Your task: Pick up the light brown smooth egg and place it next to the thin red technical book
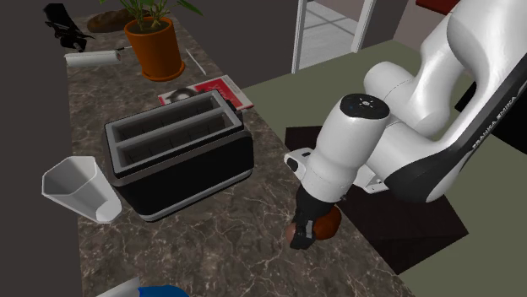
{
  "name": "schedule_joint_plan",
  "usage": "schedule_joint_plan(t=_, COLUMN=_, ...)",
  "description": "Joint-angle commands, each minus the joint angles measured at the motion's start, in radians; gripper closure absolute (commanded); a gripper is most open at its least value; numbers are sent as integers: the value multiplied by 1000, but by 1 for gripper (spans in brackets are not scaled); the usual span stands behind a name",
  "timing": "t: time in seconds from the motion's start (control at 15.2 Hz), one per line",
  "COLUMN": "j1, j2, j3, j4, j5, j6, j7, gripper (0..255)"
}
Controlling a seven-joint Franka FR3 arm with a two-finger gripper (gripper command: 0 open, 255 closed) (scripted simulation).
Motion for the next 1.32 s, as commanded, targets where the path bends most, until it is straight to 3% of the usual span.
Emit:
schedule_joint_plan(t=0.0, j1=0, j2=0, j3=0, j4=0, j5=0, j6=0, j7=0, gripper=255)
schedule_joint_plan(t=0.26, j1=0, j2=1, j3=0, j4=0, j5=0, j6=0, j7=0, gripper=255)
schedule_joint_plan(t=1.25, j1=4, j2=-204, j3=-87, j4=92, j5=-57, j6=-293, j7=19, gripper=255)
